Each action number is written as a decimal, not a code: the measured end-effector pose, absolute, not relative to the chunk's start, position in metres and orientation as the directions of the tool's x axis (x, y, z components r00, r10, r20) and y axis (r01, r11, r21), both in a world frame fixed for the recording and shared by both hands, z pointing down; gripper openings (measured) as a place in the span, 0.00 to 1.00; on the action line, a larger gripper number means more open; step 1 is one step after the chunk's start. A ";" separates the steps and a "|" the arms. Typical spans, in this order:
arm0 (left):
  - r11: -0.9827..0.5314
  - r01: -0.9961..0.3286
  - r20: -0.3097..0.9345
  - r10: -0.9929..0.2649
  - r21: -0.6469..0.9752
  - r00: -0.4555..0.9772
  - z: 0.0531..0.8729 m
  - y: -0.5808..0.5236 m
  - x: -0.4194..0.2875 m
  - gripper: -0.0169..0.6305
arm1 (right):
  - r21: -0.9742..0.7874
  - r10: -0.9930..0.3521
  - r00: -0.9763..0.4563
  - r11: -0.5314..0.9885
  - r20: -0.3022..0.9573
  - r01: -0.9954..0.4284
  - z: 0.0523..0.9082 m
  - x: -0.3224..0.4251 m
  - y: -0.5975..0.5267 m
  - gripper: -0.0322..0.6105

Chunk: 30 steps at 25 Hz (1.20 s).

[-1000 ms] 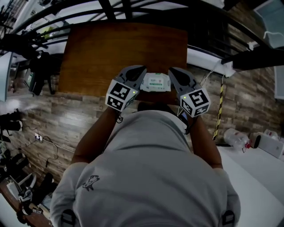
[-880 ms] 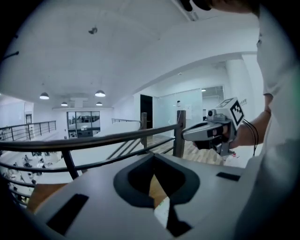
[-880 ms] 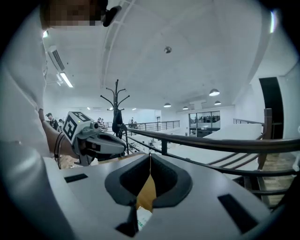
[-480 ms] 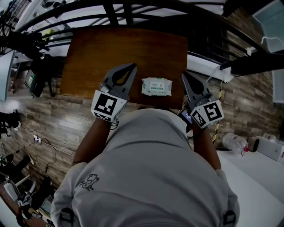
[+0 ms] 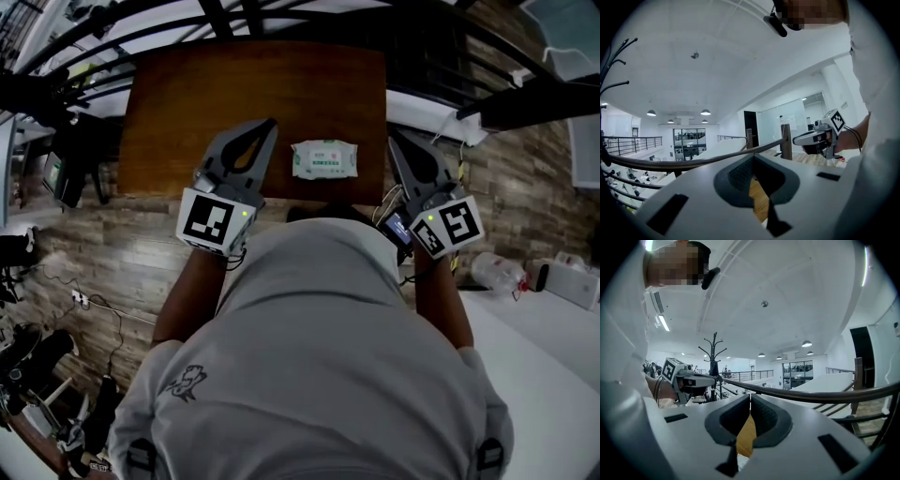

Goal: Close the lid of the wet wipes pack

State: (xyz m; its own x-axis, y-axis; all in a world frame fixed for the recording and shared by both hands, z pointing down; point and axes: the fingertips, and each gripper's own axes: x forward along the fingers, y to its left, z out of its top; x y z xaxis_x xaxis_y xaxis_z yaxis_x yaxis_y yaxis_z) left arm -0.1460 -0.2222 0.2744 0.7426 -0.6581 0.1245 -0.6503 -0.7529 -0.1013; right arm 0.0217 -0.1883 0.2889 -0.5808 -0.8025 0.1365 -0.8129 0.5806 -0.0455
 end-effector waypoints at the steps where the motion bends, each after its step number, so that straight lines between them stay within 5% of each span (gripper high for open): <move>1: -0.754 -0.649 0.126 -0.657 -0.101 0.744 0.274 -0.220 -0.145 0.04 | -0.044 -0.804 -0.578 0.578 0.138 -0.815 0.288 0.025 -0.186 0.11; 30: -0.742 -0.666 0.190 -0.666 -0.073 0.721 0.289 -0.031 0.012 0.04 | -0.119 -0.774 -0.623 0.612 0.115 -0.782 0.299 0.178 0.009 0.11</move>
